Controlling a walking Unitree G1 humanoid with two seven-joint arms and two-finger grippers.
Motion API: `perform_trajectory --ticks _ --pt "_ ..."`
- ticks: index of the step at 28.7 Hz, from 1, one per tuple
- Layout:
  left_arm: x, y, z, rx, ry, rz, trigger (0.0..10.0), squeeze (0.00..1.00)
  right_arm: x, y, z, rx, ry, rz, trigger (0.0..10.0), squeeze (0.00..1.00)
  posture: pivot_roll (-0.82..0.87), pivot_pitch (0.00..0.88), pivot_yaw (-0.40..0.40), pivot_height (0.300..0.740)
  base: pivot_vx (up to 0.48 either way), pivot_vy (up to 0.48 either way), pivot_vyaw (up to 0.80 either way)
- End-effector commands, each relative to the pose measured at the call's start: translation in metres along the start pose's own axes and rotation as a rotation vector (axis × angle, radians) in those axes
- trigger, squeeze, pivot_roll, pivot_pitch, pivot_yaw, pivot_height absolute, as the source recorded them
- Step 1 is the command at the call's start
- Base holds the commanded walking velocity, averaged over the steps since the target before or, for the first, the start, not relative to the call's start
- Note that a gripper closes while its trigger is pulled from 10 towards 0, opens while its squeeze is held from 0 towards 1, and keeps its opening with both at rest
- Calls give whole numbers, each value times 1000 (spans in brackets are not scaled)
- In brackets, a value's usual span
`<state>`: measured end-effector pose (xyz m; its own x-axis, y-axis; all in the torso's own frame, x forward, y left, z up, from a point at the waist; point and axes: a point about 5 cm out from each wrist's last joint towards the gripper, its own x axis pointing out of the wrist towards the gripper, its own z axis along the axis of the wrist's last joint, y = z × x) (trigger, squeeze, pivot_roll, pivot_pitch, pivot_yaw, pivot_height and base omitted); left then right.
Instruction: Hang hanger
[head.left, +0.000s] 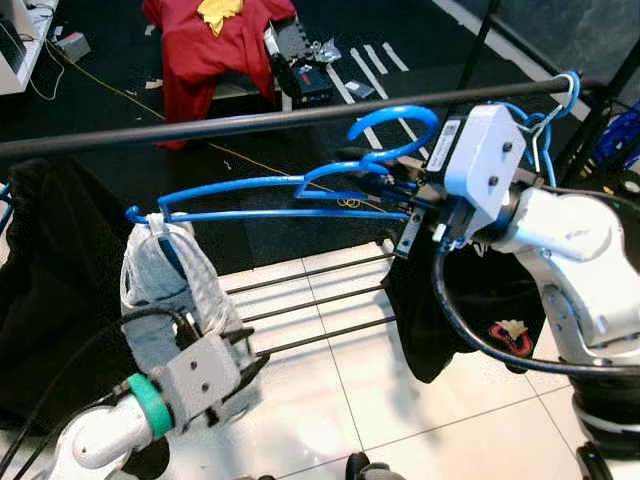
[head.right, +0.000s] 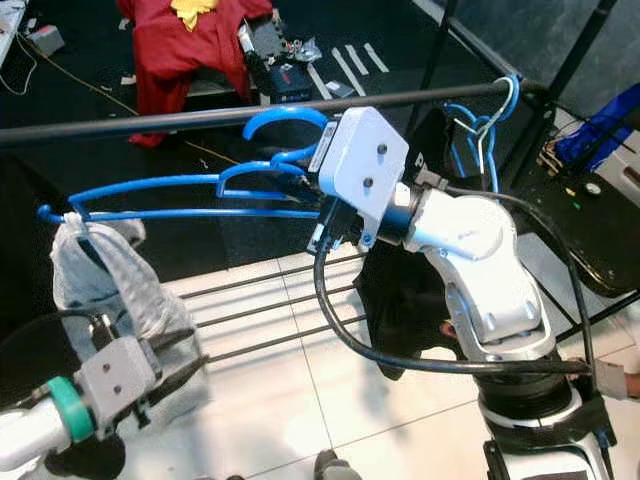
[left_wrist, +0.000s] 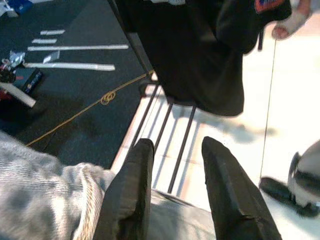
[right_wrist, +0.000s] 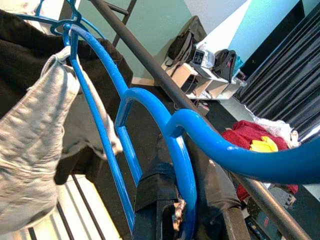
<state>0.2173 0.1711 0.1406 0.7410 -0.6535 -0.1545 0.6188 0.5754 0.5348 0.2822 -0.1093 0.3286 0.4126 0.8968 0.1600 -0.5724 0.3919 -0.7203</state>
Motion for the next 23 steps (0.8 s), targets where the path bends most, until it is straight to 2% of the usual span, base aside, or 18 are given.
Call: perform_trajectory --ticks 1,5,7,10,12,13,16,18,23 --pt "-4 -3 -7 25 38 -5 10000 0 0 -4 9 -29 -52 -8 10000 0 -159 154 66 740 0 0 0" --pt "-7 -1 -12 36 66 26 10000 0 1 -5 9 -29 -52 -9 10000 0 -164 154 68 740 0 0 0" --pt "-11 9 -19 3 99 128 10000 0 1 -5 10 -31 -52 -8 10000 0 -168 155 71 740 0 0 0" --pt "-11 9 -19 3 99 128 10000 0 1 -5 10 -31 -52 -8 10000 0 -168 155 71 740 0 0 0" --pt "-21 23 -18 -13 105 188 10000 0 -8 4 1 -38 12 60 10000 0 -156 169 77 740 0 0 0" --pt "-24 25 -14 -30 94 188 10000 0 -13 10 -5 -38 50 107 10000 0 -156 169 77 740 0 0 0" --pt "-26 25 -11 -46 84 180 10000 0 -17 14 -10 -43 81 139 10000 0 -156 169 77 740 0 0 0" --pt "-30 31 -6 -80 72 209 10000 0 -29 22 -28 -57 174 184 10000 0 -153 171 82 740 0 0 0" --pt "-34 38 -8 -78 88 241 10000 0 -33 24 -34 -53 201 197 10000 0 -143 172 89 740 0 0 0"
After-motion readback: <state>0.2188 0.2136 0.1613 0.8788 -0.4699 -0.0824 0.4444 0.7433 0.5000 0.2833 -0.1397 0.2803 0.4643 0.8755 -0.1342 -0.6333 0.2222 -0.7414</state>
